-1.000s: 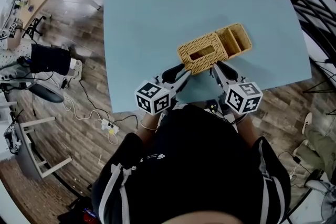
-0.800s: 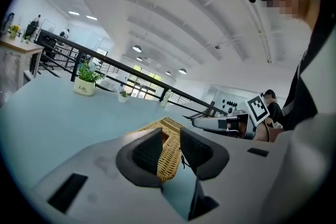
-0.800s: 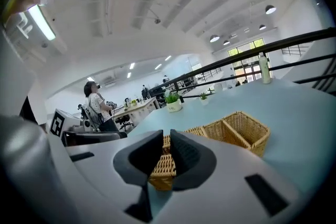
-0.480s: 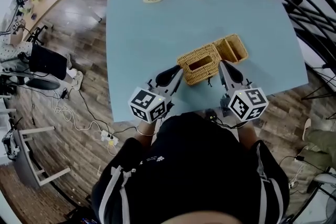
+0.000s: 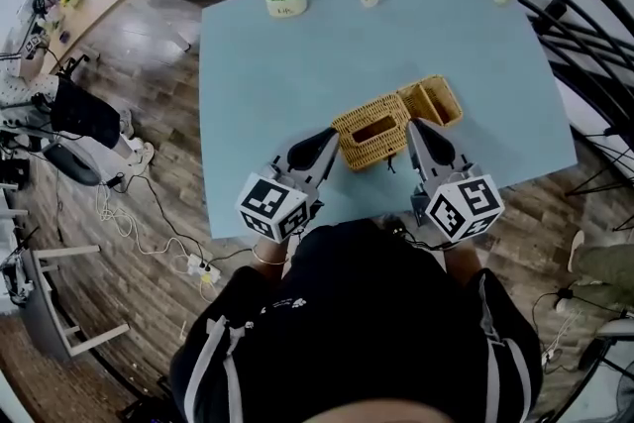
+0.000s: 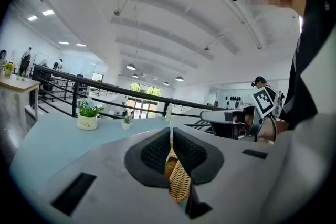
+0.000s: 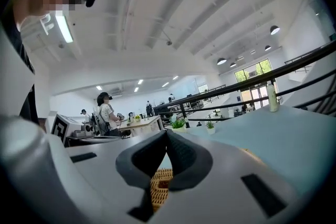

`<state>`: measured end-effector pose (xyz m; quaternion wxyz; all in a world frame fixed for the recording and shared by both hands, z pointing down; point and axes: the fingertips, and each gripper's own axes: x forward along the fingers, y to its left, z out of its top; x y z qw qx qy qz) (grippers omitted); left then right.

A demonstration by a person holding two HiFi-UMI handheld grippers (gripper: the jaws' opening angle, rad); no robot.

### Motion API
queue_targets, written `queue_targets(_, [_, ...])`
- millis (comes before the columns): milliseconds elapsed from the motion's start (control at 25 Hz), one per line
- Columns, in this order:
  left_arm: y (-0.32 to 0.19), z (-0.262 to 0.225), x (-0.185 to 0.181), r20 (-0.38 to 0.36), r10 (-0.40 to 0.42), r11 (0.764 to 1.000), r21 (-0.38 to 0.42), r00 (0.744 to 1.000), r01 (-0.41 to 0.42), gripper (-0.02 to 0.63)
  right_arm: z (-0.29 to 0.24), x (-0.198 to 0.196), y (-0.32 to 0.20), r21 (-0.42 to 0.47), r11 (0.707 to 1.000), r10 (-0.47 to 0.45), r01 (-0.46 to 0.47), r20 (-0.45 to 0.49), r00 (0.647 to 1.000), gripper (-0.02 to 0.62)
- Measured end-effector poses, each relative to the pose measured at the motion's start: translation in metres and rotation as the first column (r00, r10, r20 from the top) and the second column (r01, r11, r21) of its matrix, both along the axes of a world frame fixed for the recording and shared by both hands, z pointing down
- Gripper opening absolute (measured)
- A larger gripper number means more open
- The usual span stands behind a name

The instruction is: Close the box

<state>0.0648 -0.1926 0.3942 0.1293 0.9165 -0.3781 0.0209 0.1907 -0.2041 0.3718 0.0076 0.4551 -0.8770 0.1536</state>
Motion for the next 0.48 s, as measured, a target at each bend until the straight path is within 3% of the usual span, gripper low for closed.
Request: queue_targets(480, [0.0013,0.0069,0.0045,0.031,0.006,1.0,-0.011,0.999,-0.006,0.026,0.0075,-0.0019,0.0013,-0.014,1.0,-0.014,0.013,-0.014,1.0,0.0])
